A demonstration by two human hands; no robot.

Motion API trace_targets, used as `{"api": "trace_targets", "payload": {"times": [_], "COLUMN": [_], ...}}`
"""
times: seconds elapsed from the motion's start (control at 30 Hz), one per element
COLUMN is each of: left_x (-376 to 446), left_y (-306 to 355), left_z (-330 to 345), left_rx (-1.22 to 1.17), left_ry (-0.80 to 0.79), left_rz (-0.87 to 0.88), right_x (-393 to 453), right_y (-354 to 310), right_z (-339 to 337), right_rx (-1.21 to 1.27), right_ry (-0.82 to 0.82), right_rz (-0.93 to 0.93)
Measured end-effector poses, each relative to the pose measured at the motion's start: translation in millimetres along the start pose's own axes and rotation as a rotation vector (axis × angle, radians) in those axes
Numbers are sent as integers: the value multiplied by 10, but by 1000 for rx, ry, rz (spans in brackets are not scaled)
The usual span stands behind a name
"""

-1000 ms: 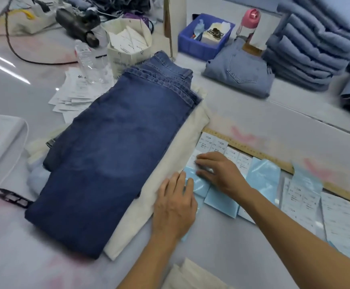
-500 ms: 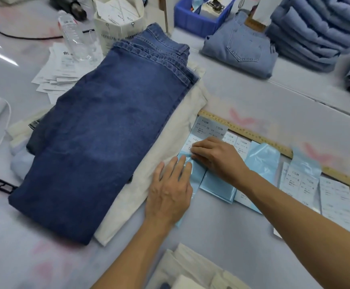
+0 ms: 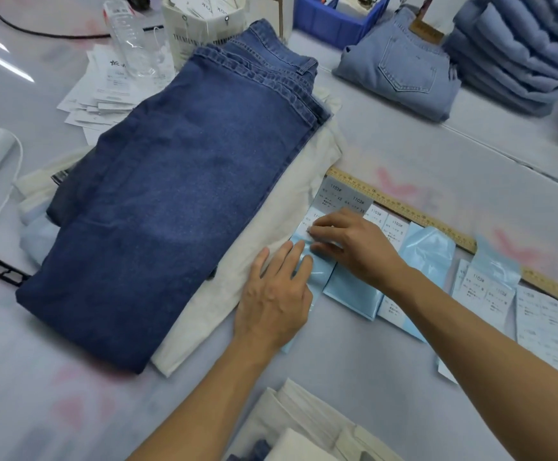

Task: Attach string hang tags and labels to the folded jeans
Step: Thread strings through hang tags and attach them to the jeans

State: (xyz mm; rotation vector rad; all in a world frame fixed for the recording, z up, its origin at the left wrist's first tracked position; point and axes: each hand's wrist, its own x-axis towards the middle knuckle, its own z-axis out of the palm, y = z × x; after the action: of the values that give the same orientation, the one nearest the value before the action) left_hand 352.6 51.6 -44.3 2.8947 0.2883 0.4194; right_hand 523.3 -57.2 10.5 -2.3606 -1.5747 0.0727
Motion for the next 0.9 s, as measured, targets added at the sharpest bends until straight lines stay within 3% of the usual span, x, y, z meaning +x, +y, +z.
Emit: {"api": "trace_targets", "payload": {"times": [0.1,0.37,0.5,0.67,0.9], "left_x": [2,8,14,15,14], "left_y": [3,20,27,34,39], "left_z": [19,-3,-35,-63,-56], "left_rx": [-6,-8,-16,-30,-61], "left_ry": [22,82,77,79,99], "left_rz": [-7,-1,-1,-7,-13], "right_x": [-57,-34,-34,-46,-131], "right_y": [-78,-195,-178,-48,10], "right_z": [26,1,6,7,74], "right_rx": [-101,-192,-158,-90,-202], "right_ry": [36,-49,0,-17,85], "right_rz": [-63,7,12,-67,-159]}}
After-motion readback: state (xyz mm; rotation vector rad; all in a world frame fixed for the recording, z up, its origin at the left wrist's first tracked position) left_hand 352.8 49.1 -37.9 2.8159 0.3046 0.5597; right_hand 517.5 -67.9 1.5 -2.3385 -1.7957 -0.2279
